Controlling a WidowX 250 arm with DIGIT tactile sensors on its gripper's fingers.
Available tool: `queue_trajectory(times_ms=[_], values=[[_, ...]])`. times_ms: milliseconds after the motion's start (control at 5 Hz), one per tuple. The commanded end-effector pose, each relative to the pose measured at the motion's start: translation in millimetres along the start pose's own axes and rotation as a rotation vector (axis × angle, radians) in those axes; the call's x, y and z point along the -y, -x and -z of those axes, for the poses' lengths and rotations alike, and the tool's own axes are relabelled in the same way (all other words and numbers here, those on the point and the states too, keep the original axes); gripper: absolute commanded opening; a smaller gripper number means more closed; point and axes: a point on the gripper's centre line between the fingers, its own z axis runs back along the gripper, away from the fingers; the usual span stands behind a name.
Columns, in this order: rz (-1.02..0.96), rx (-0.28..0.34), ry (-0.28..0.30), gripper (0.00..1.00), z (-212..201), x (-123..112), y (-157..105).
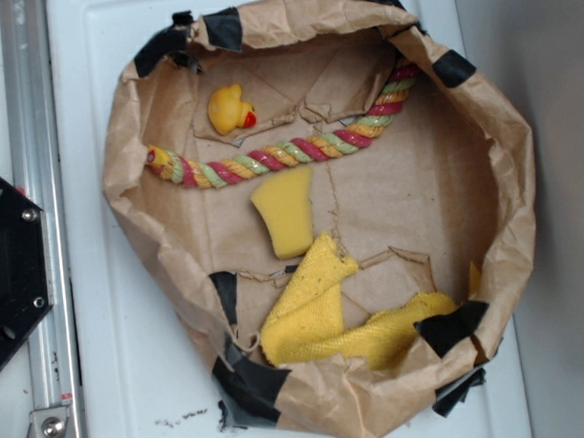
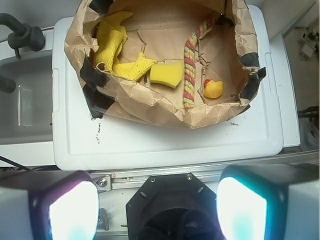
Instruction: Grab the yellow cloth.
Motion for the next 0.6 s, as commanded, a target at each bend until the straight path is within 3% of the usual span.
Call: queue_trajectory(times_ms=[0,200,400], values=[[0.000,0.000,0.000,1.00,0,0,0],[0.044,0.113,0.028,1.00,11,-15,-49],[0.117,0.211,0.072,1.00,38,-5,-96]])
